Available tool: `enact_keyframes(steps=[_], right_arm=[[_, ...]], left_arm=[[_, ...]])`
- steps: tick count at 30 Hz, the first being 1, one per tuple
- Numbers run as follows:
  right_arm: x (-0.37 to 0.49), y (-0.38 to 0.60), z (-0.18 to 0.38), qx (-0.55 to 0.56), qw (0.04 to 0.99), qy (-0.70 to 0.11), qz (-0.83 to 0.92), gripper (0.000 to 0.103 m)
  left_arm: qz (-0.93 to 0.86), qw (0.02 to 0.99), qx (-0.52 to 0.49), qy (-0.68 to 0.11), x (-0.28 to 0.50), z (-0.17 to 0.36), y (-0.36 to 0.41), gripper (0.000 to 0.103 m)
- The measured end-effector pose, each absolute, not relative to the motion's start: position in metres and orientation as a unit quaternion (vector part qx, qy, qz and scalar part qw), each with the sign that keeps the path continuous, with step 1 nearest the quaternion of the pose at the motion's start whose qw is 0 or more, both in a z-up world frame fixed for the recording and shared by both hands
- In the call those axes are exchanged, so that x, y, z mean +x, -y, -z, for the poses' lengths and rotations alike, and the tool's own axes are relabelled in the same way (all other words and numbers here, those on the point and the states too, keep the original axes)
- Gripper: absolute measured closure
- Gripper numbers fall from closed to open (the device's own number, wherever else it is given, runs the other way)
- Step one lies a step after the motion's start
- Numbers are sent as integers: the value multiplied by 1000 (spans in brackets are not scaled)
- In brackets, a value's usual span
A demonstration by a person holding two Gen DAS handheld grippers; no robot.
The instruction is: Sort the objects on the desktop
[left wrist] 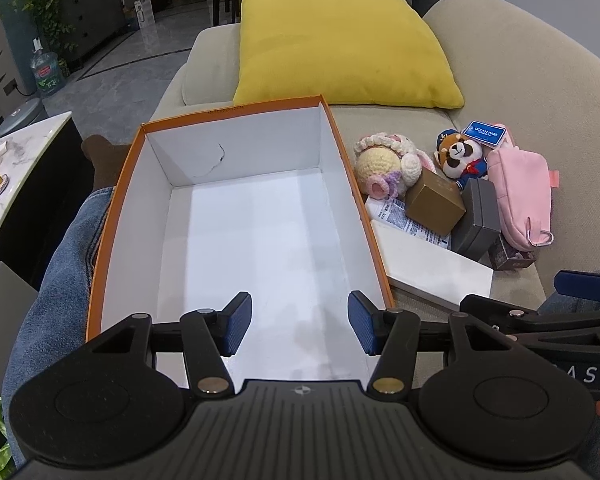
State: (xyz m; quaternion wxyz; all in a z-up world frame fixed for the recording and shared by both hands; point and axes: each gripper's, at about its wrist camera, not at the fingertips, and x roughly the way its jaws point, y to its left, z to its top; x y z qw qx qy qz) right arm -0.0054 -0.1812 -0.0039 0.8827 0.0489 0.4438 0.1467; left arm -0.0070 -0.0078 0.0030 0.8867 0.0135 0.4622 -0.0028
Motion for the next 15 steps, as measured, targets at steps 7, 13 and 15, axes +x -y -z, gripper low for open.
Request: enact_keyframes(steps=[7, 13, 15], right_arm=[[-6, 181, 4, 48, 883, -444, -147, 1], [-6, 180, 5, 46, 882, -445, -148, 1], [-6, 180, 5, 46, 882, -446, -147, 1]], left_arm=[[4, 886, 16, -464, -8, -2, 10, 41], [4, 885, 14, -466, -8, -2, 10, 41], [3, 884, 15, -466, -8, -2, 9, 41]])
